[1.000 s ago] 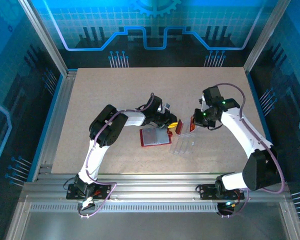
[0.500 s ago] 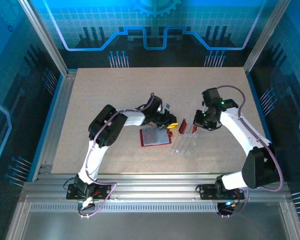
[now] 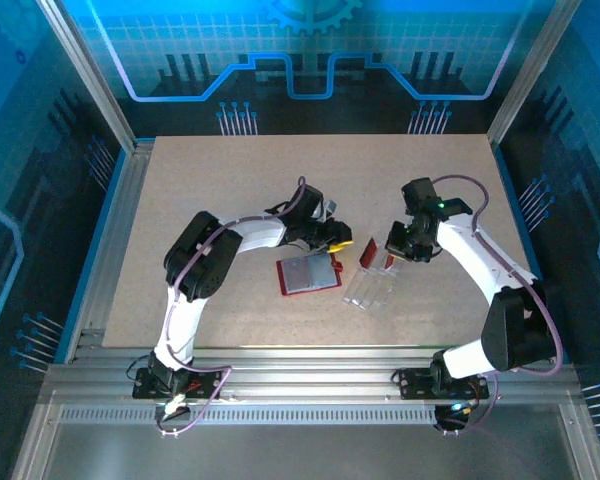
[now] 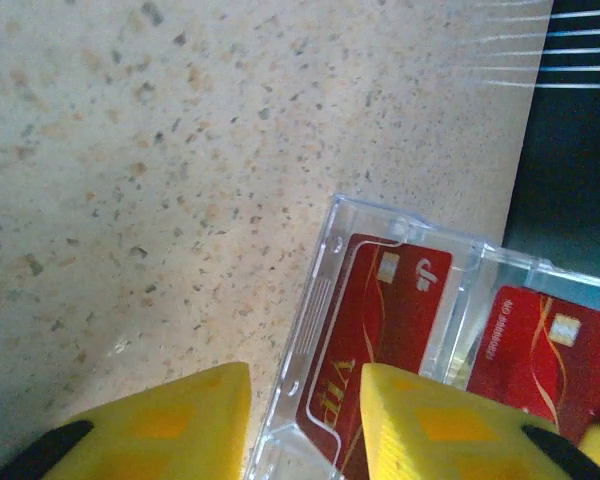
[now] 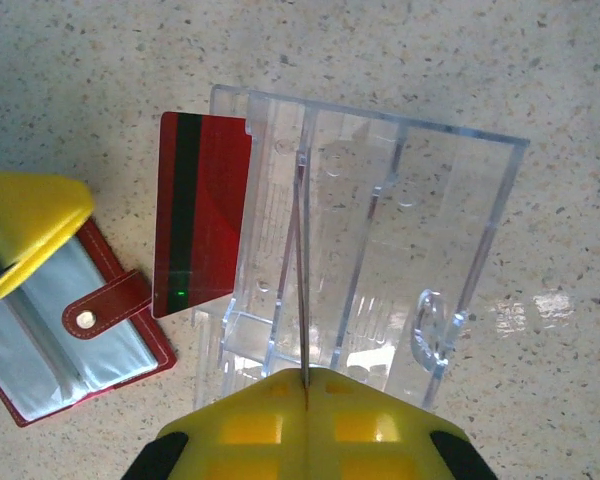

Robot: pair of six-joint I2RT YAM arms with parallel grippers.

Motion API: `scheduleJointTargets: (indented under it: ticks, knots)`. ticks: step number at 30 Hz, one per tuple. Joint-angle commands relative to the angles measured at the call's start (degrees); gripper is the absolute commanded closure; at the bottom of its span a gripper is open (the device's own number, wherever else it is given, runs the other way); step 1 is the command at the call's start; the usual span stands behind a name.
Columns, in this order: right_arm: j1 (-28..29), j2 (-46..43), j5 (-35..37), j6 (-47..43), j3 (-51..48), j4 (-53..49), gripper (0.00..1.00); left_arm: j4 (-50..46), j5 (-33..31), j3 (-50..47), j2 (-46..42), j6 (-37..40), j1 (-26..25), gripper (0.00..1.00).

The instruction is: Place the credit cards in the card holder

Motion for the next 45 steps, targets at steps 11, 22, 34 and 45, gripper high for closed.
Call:
scheduleJointTargets:
  ticks: [11,22,34,45]
  knots:
    - [-0.7,-0.9,1.1,2.7,-2.8,1.1,0.86,-13.9,-2.8,8.7,-1.2,14.8,-3.4,0.49]
    - [-1.0,-2.6,0.9,1.9,-2.8,1.6,0.72,-21.5,-2.1,17.0,4.5,20.5,-5.7,0.49]
    - [-1.1,-6.0,0.9,0.5,-2.4,0.7,0.59,-27.1,-2.5,23.5,9.4,22.9,-7.6,0.65]
    - [-0.9,-8.4,1.6,-2.6,-2.2,-0.1,0.52,-28.9,-3.2,25.1,9.5,21.6,-7.7,0.91]
